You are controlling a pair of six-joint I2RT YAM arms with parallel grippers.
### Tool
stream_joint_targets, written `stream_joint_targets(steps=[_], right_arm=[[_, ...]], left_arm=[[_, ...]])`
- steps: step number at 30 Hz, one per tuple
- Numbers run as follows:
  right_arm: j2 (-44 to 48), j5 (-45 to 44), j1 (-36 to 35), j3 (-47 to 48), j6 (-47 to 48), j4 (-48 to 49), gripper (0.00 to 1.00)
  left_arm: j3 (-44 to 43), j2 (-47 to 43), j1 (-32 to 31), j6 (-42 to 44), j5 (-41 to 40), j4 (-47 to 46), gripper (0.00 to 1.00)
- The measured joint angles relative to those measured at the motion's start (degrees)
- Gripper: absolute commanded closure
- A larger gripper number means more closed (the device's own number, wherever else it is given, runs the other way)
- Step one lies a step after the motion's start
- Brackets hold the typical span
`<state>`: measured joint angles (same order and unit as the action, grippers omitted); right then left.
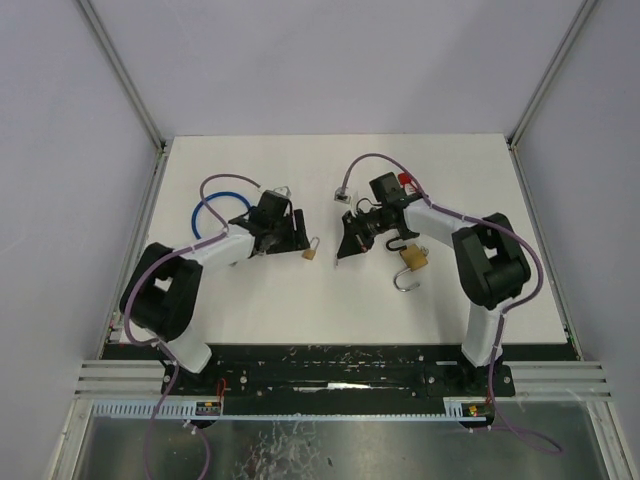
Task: Lock with the key
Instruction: Pick up the key from the center of the board, then pick up the lock from the center of the board.
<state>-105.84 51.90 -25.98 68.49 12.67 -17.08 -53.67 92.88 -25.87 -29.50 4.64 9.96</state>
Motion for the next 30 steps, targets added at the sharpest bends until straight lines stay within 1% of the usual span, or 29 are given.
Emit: stream_joint_targets(steps=[1, 3, 5, 12, 15, 17, 19, 21, 23, 28, 30], right_arm=[[-3.06, -0.46, -0.59, 3.08, -1.25, -0.17, 0.99], [-6.32, -1.46, -1.16, 6.19, -2.62, -0.15, 0.97], [-7.93, -1.97, -1.49, 7.39, -3.78, -0.09, 0.95], [-8.57, -2.95, -1.53, 7.37, -6.03, -0.15, 0.90], [-8.57, -2.99, -1.53, 7.19, -6.12, -0.15, 0.87], [-8.55, -3.04, -1.53, 7.06, -6.14, -0.22, 0.80], [-8.55, -3.26, -1.53, 6.95, -6.12, -0.24, 0.70], [-8.55, -3.48, -1.53, 6.93, -5.92, -0.26, 0.64], [-8.46, -4.04, -1.53, 6.80, -5.57, -0.31, 0.62], [-6.78, -5.22, -1.27, 5.38, -4.33, -0.72, 0.61], [-4.87, -5.62, -0.94, 4.31, -3.63, -1.05, 0.61]], left_arm=[[-1.07, 1.40, -0.11, 0.68, -0.50, 1.46, 0.38], [-3.30, 3.87, -0.76, 1.79, -1.57, 3.63, 0.38], [-4.90, 5.51, -1.77, 2.49, -2.51, 5.05, 0.39], [-8.28, 10.05, -5.27, 3.69, -3.76, 8.15, 0.47], [-10.43, 12.11, -5.70, 4.15, -4.92, 9.44, 0.48], [-11.89, 13.14, -5.73, 4.68, -6.01, 10.05, 0.48], [-12.94, 14.03, -5.99, 5.07, -7.02, 10.82, 0.49], [-13.64, 14.58, -6.01, 5.73, -8.00, 11.08, 0.50], [-14.14, 14.95, -6.03, 6.25, -8.39, 11.43, 0.54], [-14.84, 15.56, -6.03, 7.61, -8.31, 11.82, 0.62], [-14.84, 15.58, -6.08, 8.07, -7.93, 11.82, 0.68]])
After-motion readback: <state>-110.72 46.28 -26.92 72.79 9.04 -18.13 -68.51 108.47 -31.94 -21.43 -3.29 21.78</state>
